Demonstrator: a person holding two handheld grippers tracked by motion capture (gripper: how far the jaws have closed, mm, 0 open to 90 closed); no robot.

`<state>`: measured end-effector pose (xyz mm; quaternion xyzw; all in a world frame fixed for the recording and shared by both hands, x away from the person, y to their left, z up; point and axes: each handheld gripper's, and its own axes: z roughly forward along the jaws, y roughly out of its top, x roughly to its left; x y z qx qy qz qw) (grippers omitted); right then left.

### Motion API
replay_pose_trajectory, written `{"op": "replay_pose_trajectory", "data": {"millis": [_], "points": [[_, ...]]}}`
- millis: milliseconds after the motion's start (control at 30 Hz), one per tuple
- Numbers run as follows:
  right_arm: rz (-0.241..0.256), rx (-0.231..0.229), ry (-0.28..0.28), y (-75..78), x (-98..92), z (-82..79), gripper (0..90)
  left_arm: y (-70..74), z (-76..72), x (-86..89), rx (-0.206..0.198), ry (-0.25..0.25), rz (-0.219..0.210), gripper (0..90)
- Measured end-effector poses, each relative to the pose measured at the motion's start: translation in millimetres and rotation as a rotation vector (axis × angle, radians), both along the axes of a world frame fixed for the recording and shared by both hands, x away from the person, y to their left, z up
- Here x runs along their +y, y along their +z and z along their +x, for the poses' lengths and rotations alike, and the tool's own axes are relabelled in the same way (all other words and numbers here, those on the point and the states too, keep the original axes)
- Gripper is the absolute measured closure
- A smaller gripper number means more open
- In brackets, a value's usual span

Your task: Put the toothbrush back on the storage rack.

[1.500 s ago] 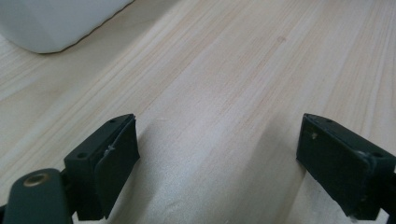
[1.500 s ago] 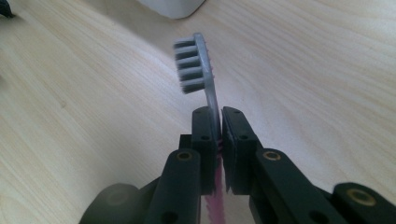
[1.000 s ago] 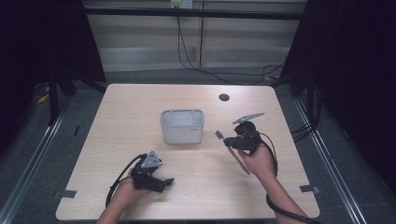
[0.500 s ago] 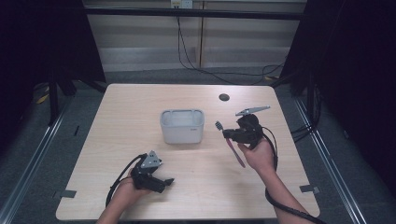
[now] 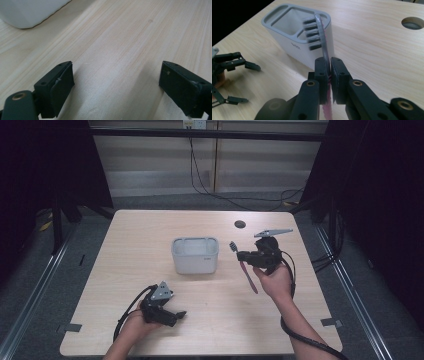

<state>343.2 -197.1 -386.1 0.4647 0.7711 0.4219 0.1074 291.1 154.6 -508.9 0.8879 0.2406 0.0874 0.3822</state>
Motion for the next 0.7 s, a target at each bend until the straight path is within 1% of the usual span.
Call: {"op": "replay_pose_trajectory", "data": {"millis": [67,133,200,300,367,400,433,700], "points": [[0.008,-0.009,-0.003,2.7,1.7,0.8,84.2,0.0,0.0,0.0,0.0,0.0,0.001,11.9],[0.017,-0.03,-0.004,5.8,3.8,2.1,84.2,0.1,-0.1,-0.1,-0.001,0.001,0.003,11.9],[0.019,-0.032,-0.005,6.9,4.4,2.3,84.2,0.0,0.0,-0.1,-0.001,0.0,0.001,11.9],[0.028,-0.049,-0.009,9.9,5.3,3.5,84.2,0.0,-0.1,-0.1,-0.001,0.0,0.001,11.9],[0.057,-0.051,-0.018,13.5,4.9,5.6,84.2,0.0,-0.1,-0.1,-0.001,0.0,0.001,11.9],[0.057,-0.051,-0.018,13.5,4.9,5.6,84.2,0.0,-0.1,-0.1,-0.001,0.0,0.001,11.9],[0.06,-0.063,-0.022,15.8,4.9,6.8,84.2,-0.3,-0.4,-0.5,0.001,0.007,-0.006,11.9],[0.071,-0.096,-0.029,21.5,8.3,10.6,84.2,-0.3,-0.3,-0.5,0.0,0.006,-0.007,11.8]]}}
